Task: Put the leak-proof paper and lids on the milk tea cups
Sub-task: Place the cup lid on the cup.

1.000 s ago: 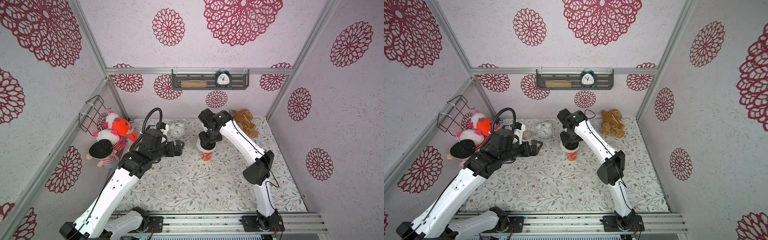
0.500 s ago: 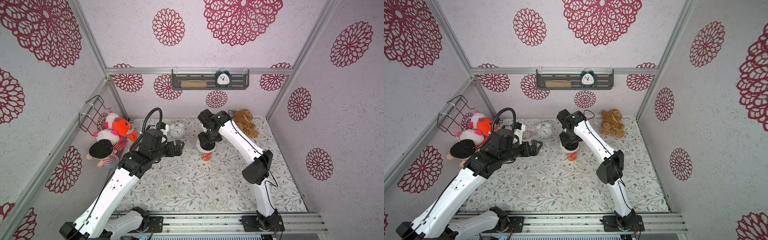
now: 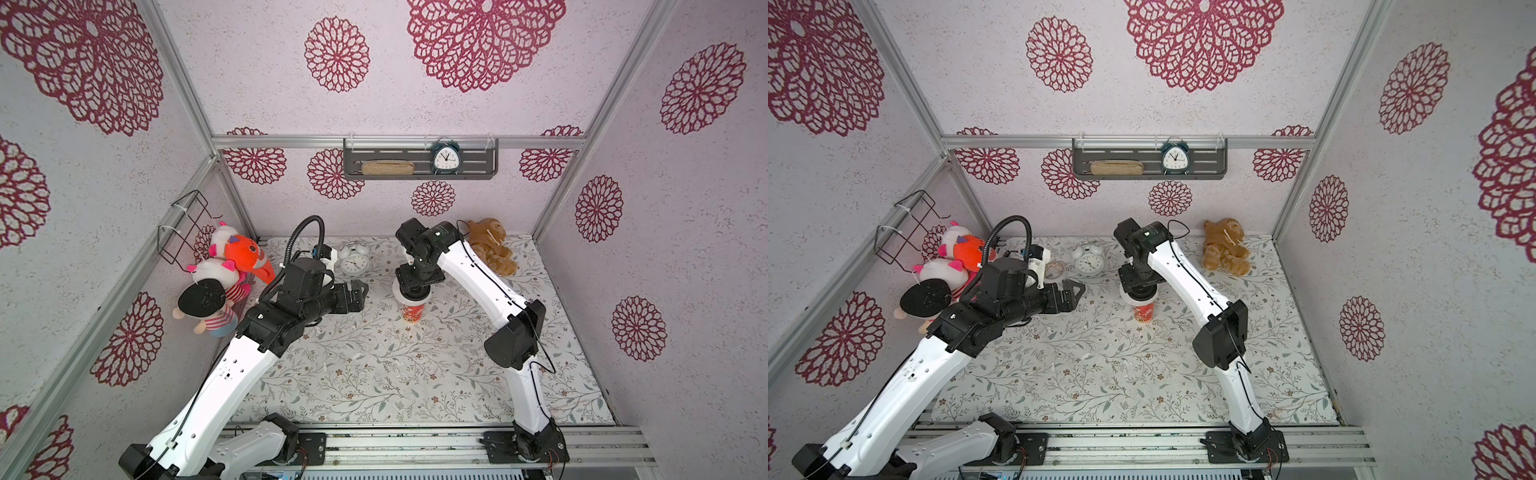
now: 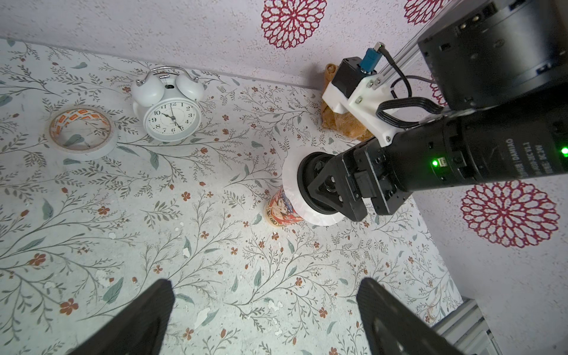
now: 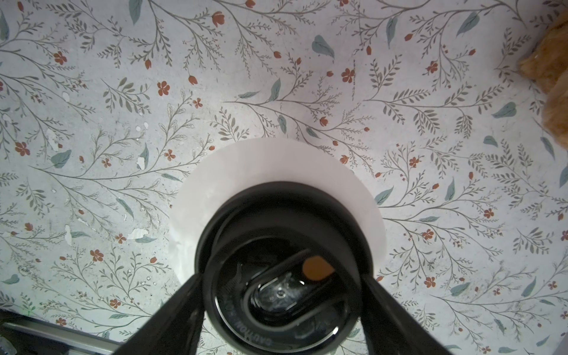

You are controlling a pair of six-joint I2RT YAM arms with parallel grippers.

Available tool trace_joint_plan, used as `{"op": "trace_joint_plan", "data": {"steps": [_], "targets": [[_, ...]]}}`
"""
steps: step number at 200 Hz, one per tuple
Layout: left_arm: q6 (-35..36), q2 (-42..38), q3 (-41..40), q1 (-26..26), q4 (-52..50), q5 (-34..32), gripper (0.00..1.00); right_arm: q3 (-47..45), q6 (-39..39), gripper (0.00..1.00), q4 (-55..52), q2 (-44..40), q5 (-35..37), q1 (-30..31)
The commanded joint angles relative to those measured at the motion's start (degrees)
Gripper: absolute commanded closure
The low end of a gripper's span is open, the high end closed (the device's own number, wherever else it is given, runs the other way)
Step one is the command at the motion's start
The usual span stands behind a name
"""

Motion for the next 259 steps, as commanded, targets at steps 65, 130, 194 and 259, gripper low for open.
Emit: {"op": "trace_joint_plan", "data": {"steps": [65,130,194,259], "targets": [[0.8,-0.2,0.4,-0.3,-0.2,-0.8,0.03,1.7,-0.2,0.17,0.3,-1.4,-0.1,-0.5],[0.8,0.0,0.9,-0.3,-0.3,-0.6,0.03,1.7,0.2,0.15,0.7,-2.9,0.0,-0.8],[3.6,7.1,8.0,-0.5,-2.2,7.4,0.02,-3.0,4.2,0.13,5.6,-14.5,0.7,-5.9],[10.9,32.3,29.7,-2.4,-14.8,11.7,0.02,-42.1,9.9,0.15,25.5,-39.7,-9.3,-21.1]]}}
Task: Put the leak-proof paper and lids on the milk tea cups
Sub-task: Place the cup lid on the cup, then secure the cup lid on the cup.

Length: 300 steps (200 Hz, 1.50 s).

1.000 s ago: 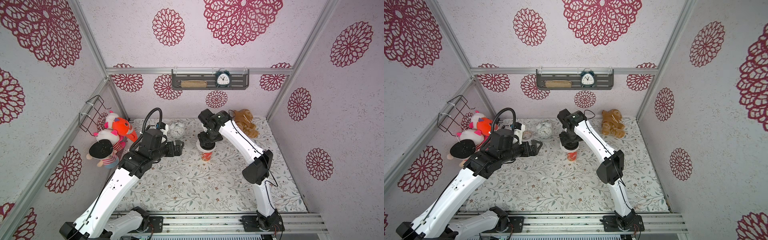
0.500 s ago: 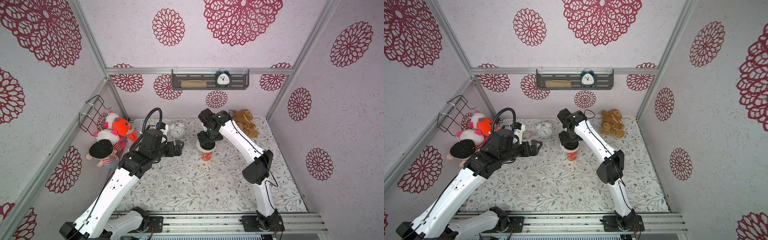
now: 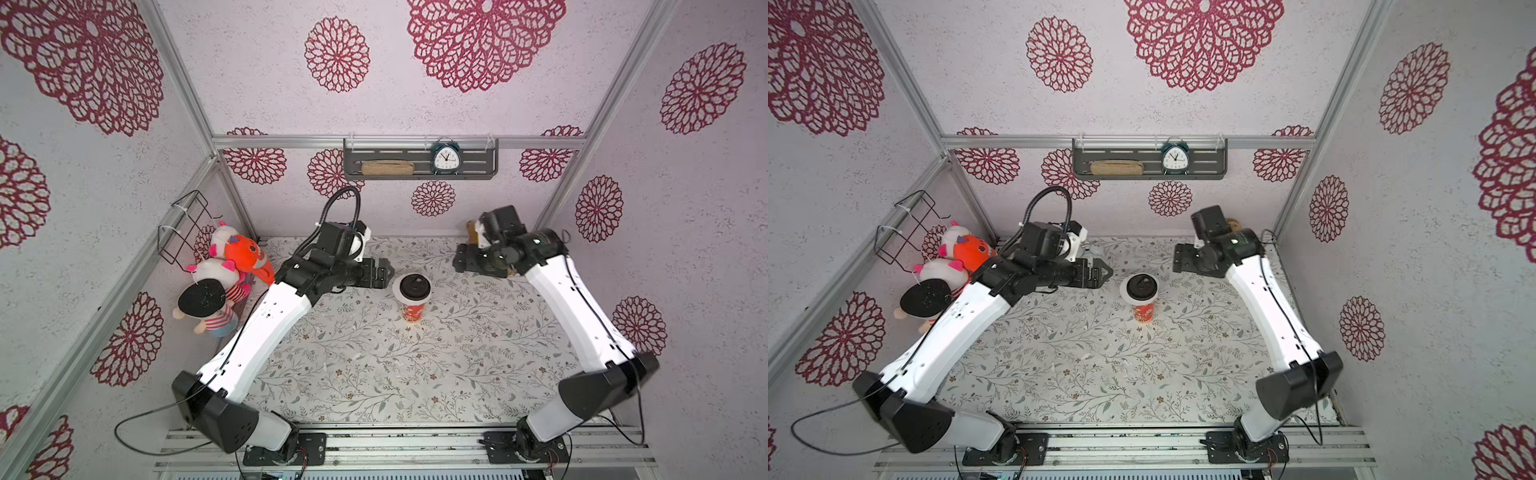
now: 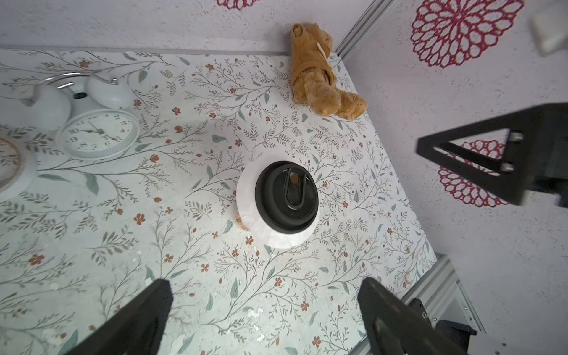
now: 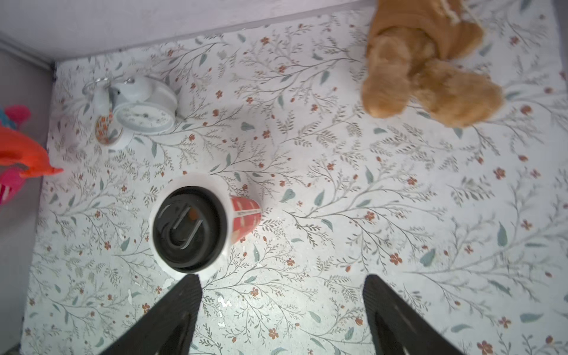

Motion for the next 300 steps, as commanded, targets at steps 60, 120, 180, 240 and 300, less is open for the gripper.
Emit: {"op": "trace_joint_plan", "data": {"steps": [60,120,180,240,300], "targets": [[8.5,20.2,18.8,-2.6,-15.7,1.2,0.02,-23.3,1.5,0.15,11.9,-10.7,-8.1,-6.2],[9.9,27.8,25.2,-4.0,-17.2,-1.2,0.04,-29.1,1.5,0.15,14.3,-12.0,-9.4,-7.0],[10.7,31.0,28.8,-4.4,-17.4,-3.9,0.04,-30.4,1.3,0.16,14.4,-12.5,-9.2,-7.4],[10.7,31.8,29.3,-4.6,-16.9,-4.4,0.04,-30.8,1.1,0.16,14.4,-12.5,-9.3,-7.5],[10.7,33.4,30.2,-5.0,-17.0,-4.2,0.04,-31.0,1.0,0.17,14.4,-12.6,-9.5,-7.5]]}}
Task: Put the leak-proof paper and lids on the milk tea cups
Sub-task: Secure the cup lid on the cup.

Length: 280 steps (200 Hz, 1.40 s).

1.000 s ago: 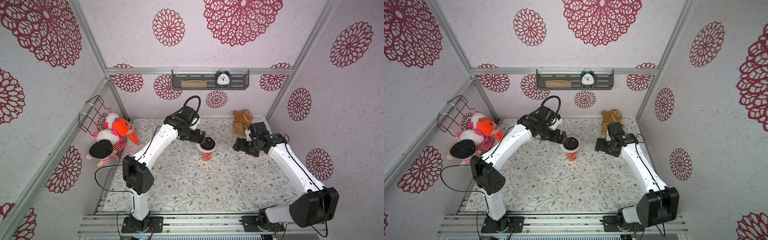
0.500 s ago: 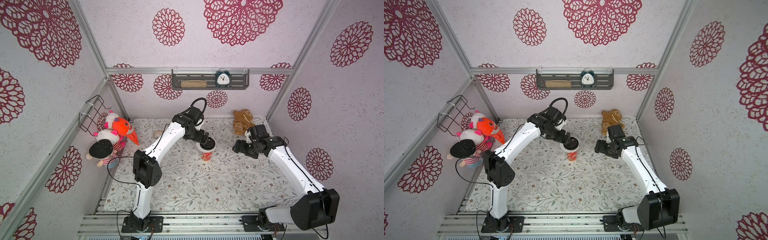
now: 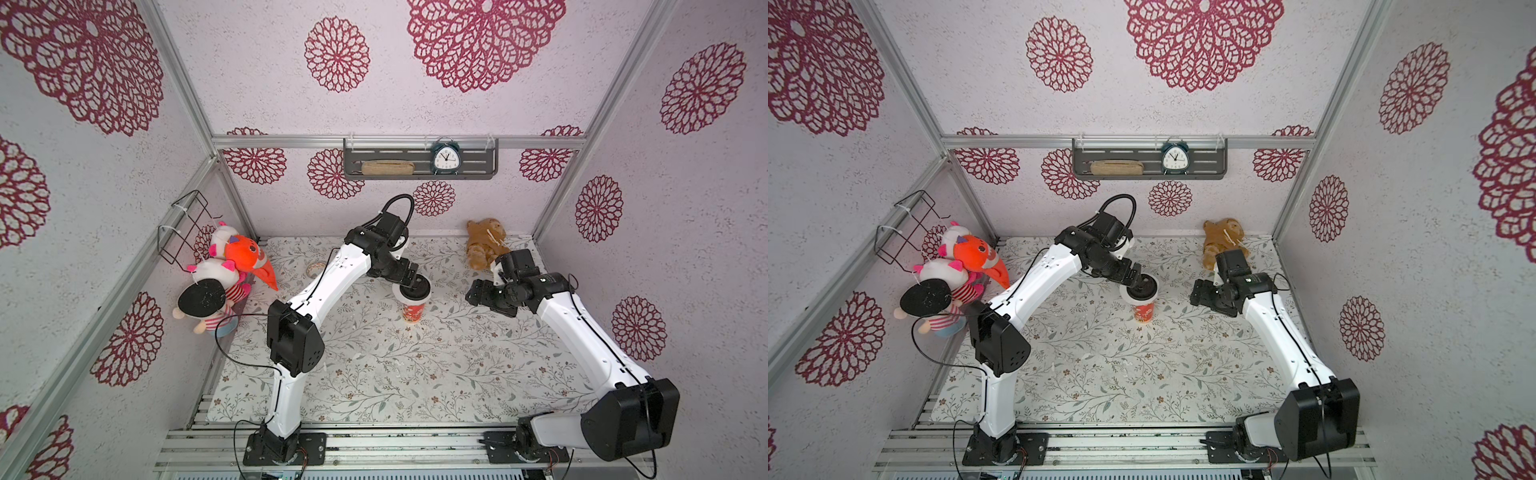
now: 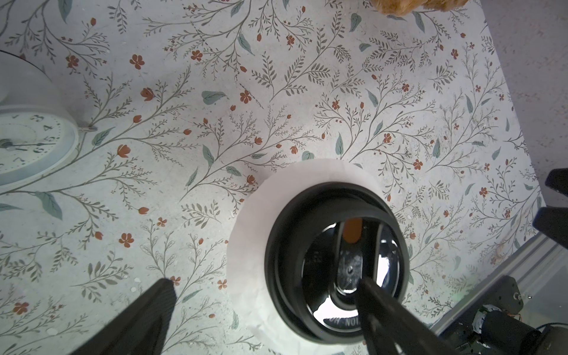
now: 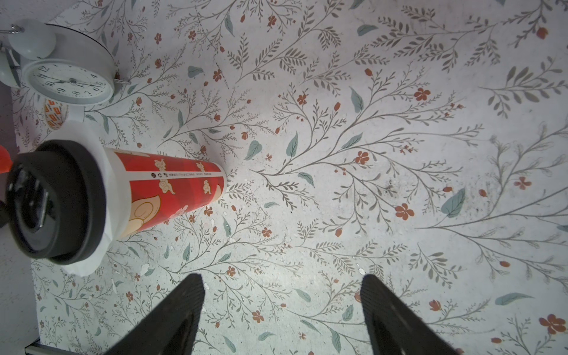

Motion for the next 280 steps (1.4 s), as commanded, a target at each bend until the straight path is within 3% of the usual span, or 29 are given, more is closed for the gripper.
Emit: {"op": "trace_joint_plan", "data": {"steps": [1,88,206,280], "targets": [[1.5,1.8,1.8,-0.8,-0.1,-0.5,0.04,-0.4,-0.1,0.17,0.5,-2.2,-0.5,-0.4],[1.6,3.0,2.0,-1.1,-1.5,-3.6,0.05,-0.8,-0.3,0.17,0.4,-2.4,-0.6,-0.5],[0.5,1.2,-5.0,-2.6,-1.4,-7.1,0.05,-0.2,0.5,0.19,2.2,-1.3,-3.5,-0.1],[-0.1,0.4,-7.2,-2.7,-1.1,-7.6,0.05,8.1,3.2,0.21,5.3,8.0,-3.4,7.4]]}}
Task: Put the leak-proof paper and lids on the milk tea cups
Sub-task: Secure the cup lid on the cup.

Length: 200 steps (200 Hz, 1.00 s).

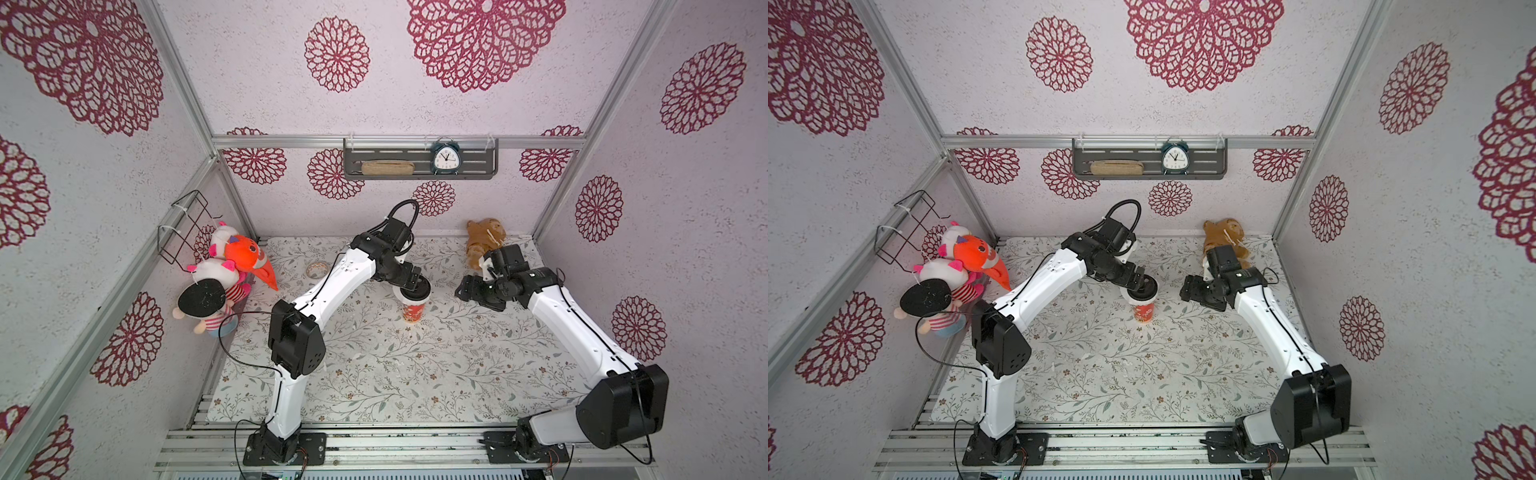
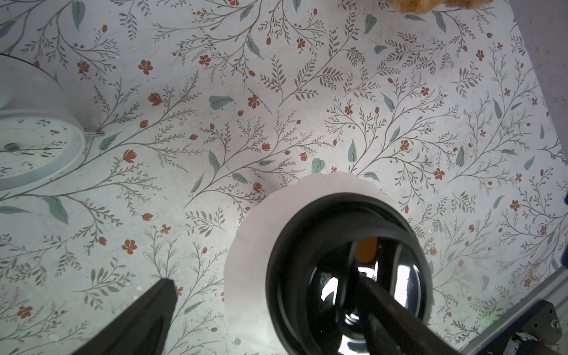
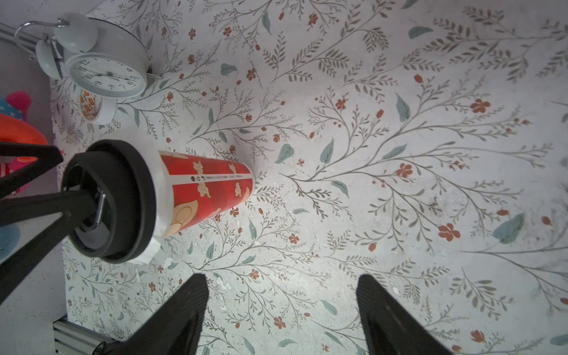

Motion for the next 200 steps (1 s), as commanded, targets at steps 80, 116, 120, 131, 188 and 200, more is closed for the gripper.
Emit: {"op": "trace_joint_plan", "data": {"steps": [80,116,120,131,188,200], "targets": [[1.3,0.6,-4.8,-0.9,-4.2,-2.3,0.05,9.9,3.7,0.28,4.8,11.1,-1.6,6.7],[1.4,0.4,-5.1,-0.9,-3.8,-2.4,0.05,9.7,3.3,0.31,4.3,12.2,-1.4,6.9],[1.4,0.4,-5.2,-0.9,-3.7,-2.4,0.05,9.7,3.2,0.31,4.3,12.3,-1.4,6.9],[1.4,0.5,-5.3,-0.9,-3.7,-2.3,0.05,9.4,3.1,0.33,4.0,12.6,-1.0,7.0],[1.3,-0.2,-6.5,-0.9,-3.6,-2.3,0.05,7.8,0.2,0.46,-0.9,15.0,3.7,7.5],[1.3,-0.6,-7.3,-0.8,-3.3,-2.3,0.05,7.0,-0.5,0.47,-1.5,15.4,4.4,7.6]]}}
